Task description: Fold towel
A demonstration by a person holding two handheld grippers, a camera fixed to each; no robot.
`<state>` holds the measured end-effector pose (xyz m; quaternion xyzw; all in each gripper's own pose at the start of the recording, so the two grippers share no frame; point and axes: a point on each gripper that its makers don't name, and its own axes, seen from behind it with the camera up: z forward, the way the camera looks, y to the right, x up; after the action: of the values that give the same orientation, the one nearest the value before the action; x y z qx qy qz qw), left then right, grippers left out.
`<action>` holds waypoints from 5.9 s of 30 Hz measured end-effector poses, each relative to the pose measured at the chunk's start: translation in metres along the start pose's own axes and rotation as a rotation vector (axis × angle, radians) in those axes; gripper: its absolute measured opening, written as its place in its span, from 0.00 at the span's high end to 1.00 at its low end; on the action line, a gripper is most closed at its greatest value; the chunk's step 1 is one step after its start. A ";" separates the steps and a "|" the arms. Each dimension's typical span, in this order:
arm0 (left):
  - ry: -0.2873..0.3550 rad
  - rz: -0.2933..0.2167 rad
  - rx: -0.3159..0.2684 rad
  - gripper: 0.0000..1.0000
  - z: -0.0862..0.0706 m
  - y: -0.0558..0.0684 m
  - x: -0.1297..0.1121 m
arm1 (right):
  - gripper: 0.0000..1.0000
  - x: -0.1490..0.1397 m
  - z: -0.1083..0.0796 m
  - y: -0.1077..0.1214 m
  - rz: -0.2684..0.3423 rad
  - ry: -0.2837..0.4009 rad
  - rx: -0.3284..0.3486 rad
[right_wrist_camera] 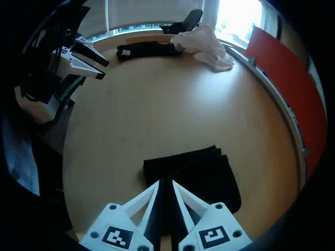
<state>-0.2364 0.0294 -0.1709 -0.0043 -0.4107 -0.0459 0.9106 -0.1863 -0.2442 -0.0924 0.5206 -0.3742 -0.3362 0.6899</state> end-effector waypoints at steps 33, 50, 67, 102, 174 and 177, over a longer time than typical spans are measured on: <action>0.003 0.024 -0.011 0.19 0.002 0.014 0.006 | 0.17 -0.082 -0.034 0.004 0.247 -0.029 -0.106; 0.005 0.026 -0.009 0.19 0.001 0.017 0.006 | 0.39 -0.107 -0.020 -0.003 0.341 -0.047 -0.124; 0.008 0.028 -0.011 0.19 0.001 0.016 0.008 | 0.76 -0.111 -0.015 -0.004 0.382 -0.043 -0.144; 0.022 0.030 -0.028 0.19 0.004 0.019 0.012 | 0.95 -0.019 -0.072 0.049 0.281 0.085 -0.209; 0.032 0.111 -0.061 0.19 0.014 0.052 0.042 | 0.95 -0.153 -0.296 0.245 0.455 0.065 -0.525; 0.030 0.113 -0.060 0.20 0.015 0.053 0.043 | 0.95 -0.165 -0.304 0.252 0.469 0.054 -0.538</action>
<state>-0.2147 0.0795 -0.1267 -0.0541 -0.3943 -0.0066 0.9173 0.0145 0.0966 0.0702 0.2290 -0.3632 -0.2412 0.8703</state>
